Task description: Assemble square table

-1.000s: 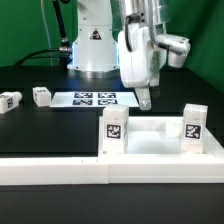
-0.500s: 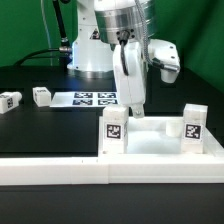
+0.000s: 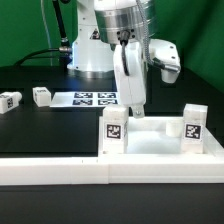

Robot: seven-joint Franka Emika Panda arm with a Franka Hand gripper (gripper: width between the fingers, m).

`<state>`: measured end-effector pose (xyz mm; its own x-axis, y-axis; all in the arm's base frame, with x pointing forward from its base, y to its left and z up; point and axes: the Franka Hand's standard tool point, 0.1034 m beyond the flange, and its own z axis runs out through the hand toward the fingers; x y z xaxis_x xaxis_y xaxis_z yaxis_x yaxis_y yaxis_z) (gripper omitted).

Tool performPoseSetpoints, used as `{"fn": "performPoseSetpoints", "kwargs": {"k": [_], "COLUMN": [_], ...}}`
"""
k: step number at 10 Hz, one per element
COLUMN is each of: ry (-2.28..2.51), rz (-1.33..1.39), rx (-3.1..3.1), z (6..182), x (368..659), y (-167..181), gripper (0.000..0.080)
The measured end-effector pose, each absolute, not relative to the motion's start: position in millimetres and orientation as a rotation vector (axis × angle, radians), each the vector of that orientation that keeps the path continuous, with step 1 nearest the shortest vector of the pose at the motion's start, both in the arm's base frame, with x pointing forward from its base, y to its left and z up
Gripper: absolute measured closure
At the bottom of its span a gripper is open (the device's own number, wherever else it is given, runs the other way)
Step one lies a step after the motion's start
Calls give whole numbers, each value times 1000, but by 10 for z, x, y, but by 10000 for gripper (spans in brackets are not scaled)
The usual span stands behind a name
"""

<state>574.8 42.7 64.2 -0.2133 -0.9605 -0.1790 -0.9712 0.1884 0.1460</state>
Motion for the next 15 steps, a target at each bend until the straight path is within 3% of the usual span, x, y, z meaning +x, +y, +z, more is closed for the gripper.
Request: {"fn": "performPoseSetpoints", "kwargs": {"k": [6, 11, 15], "ry": [2367, 2282, 2290], "rz": [206, 17, 44], "rx": [-2010, -2043, -2067], "z": [403, 252, 155], "x": [5530, 5498, 5458], "y": [795, 595, 579], "gripper": [151, 151, 151]}}
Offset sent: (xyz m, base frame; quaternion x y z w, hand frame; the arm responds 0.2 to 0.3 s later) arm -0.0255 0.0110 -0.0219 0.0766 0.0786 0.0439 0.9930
